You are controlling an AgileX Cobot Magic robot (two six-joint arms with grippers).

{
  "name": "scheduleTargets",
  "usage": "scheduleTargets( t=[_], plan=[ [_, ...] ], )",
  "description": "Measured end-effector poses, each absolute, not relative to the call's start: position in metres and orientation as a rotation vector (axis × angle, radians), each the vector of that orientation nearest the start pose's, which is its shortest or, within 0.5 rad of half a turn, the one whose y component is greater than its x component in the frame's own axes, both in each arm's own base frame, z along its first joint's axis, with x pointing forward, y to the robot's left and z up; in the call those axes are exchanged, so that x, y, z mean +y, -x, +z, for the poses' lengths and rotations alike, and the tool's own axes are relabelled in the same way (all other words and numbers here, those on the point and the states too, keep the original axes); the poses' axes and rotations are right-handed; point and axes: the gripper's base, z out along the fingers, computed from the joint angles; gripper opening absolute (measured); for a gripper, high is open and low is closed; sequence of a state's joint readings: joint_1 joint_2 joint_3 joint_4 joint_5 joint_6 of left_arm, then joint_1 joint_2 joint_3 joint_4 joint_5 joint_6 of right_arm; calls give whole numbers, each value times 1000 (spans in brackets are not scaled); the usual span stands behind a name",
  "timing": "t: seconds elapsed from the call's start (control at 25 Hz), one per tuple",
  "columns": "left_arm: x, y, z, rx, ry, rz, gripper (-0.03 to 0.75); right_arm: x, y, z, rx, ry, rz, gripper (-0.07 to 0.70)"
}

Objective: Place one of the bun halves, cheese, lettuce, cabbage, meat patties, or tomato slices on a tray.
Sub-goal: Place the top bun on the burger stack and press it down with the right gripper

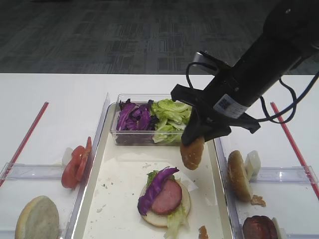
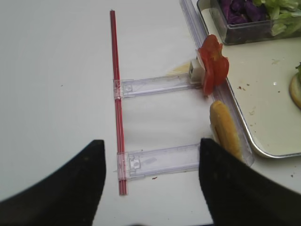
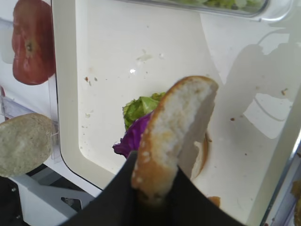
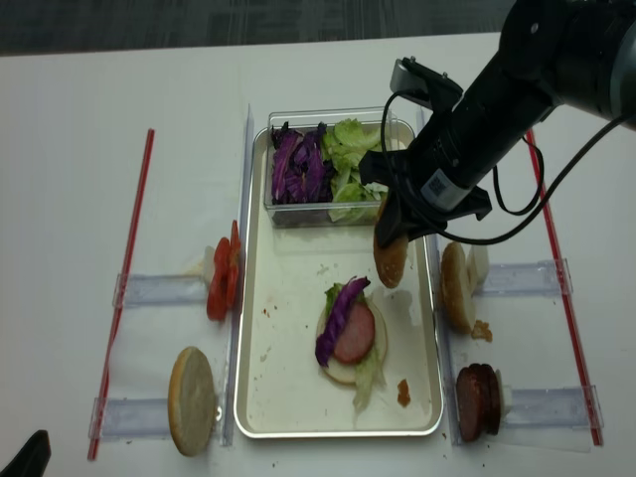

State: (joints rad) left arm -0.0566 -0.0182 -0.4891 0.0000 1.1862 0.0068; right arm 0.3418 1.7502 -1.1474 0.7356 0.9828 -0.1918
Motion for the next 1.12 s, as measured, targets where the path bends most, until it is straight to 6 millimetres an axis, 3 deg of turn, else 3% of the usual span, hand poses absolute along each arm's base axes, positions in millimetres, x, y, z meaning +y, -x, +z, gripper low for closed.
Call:
scheduleTargets(
  t=[0.36,0.76,1.12],
  plan=[
    [1,12,264,2162,-69,-29,412,169,-292,221,2873,314,1178,108],
    [1,12,264,2162,-69,-29,412,174,-262,199,2653,268,1563,106],
    [1,12,264,2162,-69,-29,412,169,-241,182,2493,204,1670,106]
  ],
)
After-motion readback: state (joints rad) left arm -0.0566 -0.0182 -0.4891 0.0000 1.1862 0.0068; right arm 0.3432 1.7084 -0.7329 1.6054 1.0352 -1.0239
